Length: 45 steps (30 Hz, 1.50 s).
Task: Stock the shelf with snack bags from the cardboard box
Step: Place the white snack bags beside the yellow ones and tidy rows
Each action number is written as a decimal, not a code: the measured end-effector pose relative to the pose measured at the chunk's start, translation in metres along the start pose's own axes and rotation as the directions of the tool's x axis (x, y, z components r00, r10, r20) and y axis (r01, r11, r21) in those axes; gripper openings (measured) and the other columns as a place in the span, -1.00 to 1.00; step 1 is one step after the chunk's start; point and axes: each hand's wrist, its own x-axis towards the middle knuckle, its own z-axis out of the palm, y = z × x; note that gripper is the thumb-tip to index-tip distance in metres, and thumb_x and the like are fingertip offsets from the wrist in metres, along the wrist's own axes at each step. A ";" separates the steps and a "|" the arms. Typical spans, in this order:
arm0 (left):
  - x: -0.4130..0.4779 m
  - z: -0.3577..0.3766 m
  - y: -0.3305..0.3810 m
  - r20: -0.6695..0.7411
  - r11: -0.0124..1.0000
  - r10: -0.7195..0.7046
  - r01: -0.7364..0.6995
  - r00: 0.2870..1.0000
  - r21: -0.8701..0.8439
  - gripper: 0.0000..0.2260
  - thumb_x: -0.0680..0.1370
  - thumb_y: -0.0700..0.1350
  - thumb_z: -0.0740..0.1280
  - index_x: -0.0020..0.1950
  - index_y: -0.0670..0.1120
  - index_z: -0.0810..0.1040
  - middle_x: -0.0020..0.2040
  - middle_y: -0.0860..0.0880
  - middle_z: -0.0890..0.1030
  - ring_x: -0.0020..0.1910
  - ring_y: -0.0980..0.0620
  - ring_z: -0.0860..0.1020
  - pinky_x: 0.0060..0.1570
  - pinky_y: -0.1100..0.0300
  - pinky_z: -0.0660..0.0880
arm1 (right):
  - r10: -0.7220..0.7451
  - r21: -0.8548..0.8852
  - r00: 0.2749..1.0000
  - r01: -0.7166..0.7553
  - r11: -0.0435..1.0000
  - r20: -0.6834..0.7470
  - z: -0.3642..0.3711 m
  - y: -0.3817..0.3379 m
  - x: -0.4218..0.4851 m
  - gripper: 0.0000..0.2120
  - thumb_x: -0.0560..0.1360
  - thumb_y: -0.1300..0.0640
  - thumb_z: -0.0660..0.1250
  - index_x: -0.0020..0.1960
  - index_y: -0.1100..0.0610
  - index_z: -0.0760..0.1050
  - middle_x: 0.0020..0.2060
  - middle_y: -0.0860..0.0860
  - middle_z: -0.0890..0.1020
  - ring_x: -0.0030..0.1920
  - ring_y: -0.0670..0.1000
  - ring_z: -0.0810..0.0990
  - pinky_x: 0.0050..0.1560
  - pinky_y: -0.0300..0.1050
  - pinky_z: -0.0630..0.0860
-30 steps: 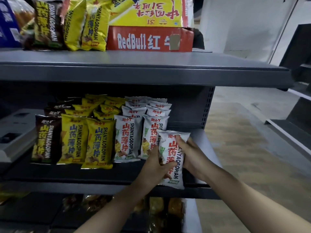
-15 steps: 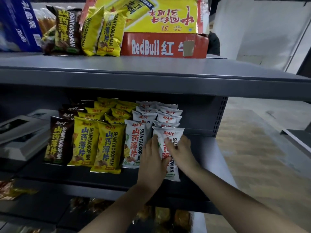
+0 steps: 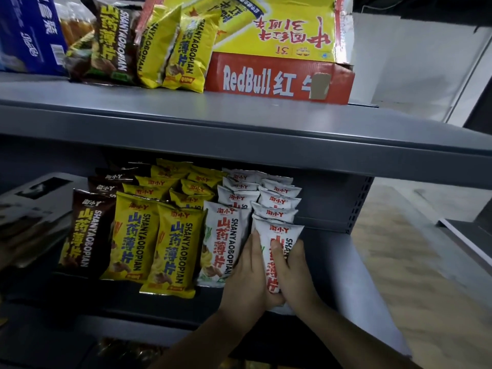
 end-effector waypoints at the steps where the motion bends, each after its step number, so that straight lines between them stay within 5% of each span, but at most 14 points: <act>1: 0.000 -0.001 0.001 0.019 1.000 -0.011 0.011 1.000 -0.003 0.08 0.23 0.31 0.37 0.50 -0.07 -0.18 0.51 -0.17 0.18 0.44 0.07 0.10 0.26 0.06 0.41 | 0.005 0.005 1.000 -0.005 1.000 -0.021 0.001 0.000 -0.002 -0.34 0.34 -0.47 0.15 0.17 0.02 0.32 0.09 -0.02 0.57 0.08 -0.08 0.60 0.13 0.05 0.56; 4: -0.001 -0.003 0.002 0.080 0.999 -0.049 0.048 0.996 0.010 0.06 0.25 0.34 0.33 0.47 0.03 -0.30 0.53 -0.12 0.13 0.47 0.02 0.19 0.26 0.09 0.40 | 0.001 0.013 0.997 0.000 1.000 -0.082 0.005 0.000 -0.004 -0.41 0.32 -0.41 0.14 0.14 0.00 0.32 0.06 -0.05 0.59 0.04 -0.11 0.60 0.10 0.02 0.57; 9: -0.005 -0.009 0.002 0.037 0.994 -0.021 0.017 0.999 0.109 0.03 0.27 0.37 0.22 0.52 -0.22 -0.02 0.42 -0.17 0.36 0.35 -0.11 0.43 0.23 0.09 0.41 | -0.013 -0.007 0.994 0.013 1.000 -0.108 0.006 -0.004 -0.005 -0.41 0.36 -0.39 0.17 0.19 0.01 0.32 0.08 -0.05 0.55 0.08 -0.10 0.58 0.15 0.07 0.55; 14: -0.015 -0.040 -0.015 0.011 0.932 0.160 -0.155 0.987 0.326 -0.31 0.52 0.27 0.10 0.51 -0.13 0.21 0.48 -0.15 0.29 0.45 -0.11 0.27 0.31 -0.05 0.32 | -0.126 -0.149 0.972 0.097 0.984 -0.198 -0.002 -0.007 -0.006 -0.33 0.39 -0.35 0.23 0.35 0.02 0.29 0.22 0.04 0.43 0.29 0.04 0.45 0.28 0.10 0.45; 18: -0.007 -0.054 -0.040 -0.049 0.926 0.031 -0.010 0.998 0.379 -0.36 0.53 0.11 0.20 0.52 -0.18 0.15 0.47 -0.26 0.26 0.45 -0.23 0.26 0.31 -0.06 0.37 | -0.177 -0.244 0.952 0.115 0.963 -0.250 0.006 -0.021 -0.016 -0.14 0.37 -0.30 0.23 0.48 0.22 0.16 0.37 0.12 0.30 0.36 -0.02 0.27 0.27 -0.32 0.22; 21: 0.002 -0.053 -0.049 -0.014 0.938 -0.052 0.054 0.999 0.343 -0.14 0.40 0.10 0.46 0.53 -0.18 0.10 0.48 -0.31 0.21 0.43 -0.29 0.28 0.26 -0.01 0.40 | -0.169 -0.230 0.949 0.108 0.967 -0.266 0.020 -0.021 -0.020 -0.15 0.45 0.01 0.44 0.53 0.24 0.04 0.47 0.11 0.19 0.32 -0.17 0.22 0.15 -0.51 0.09; 28: 0.012 -0.048 -0.044 0.060 0.959 -0.103 0.083 0.993 0.272 0.03 0.11 0.17 0.58 0.48 -0.11 0.25 0.40 -0.23 0.39 0.31 -0.20 0.47 0.10 0.03 0.52 | -0.156 -0.145 0.936 0.115 0.983 -0.315 0.035 -0.013 -0.013 -0.20 0.46 0.13 0.41 0.55 0.14 0.03 0.45 0.03 0.25 0.38 -0.09 0.30 0.30 -0.23 0.23; 37: 0.010 -0.043 -0.051 0.093 0.964 -0.074 0.047 0.993 0.262 -0.06 0.19 0.20 0.43 0.51 -0.07 0.22 0.45 -0.19 0.34 0.36 -0.19 0.41 0.11 0.02 0.52 | -0.169 -0.129 0.922 0.131 0.983 -0.347 0.039 -0.011 -0.006 -0.24 0.45 0.22 0.40 0.53 0.16 0.08 0.42 0.10 0.34 0.38 0.05 0.36 0.35 -0.09 0.26; 45: 0.018 -0.033 -0.052 0.101 0.944 -0.161 0.123 0.982 0.305 -0.05 0.10 0.18 0.56 0.44 0.01 0.34 0.40 -0.22 0.40 0.08 -0.22 0.59 -0.14 0.03 0.60 | -0.138 -0.131 0.923 0.096 0.987 -0.359 0.042 -0.011 -0.005 -0.26 0.48 0.18 0.38 0.53 0.15 0.06 0.44 0.08 0.31 0.41 0.08 0.33 0.34 -0.12 0.24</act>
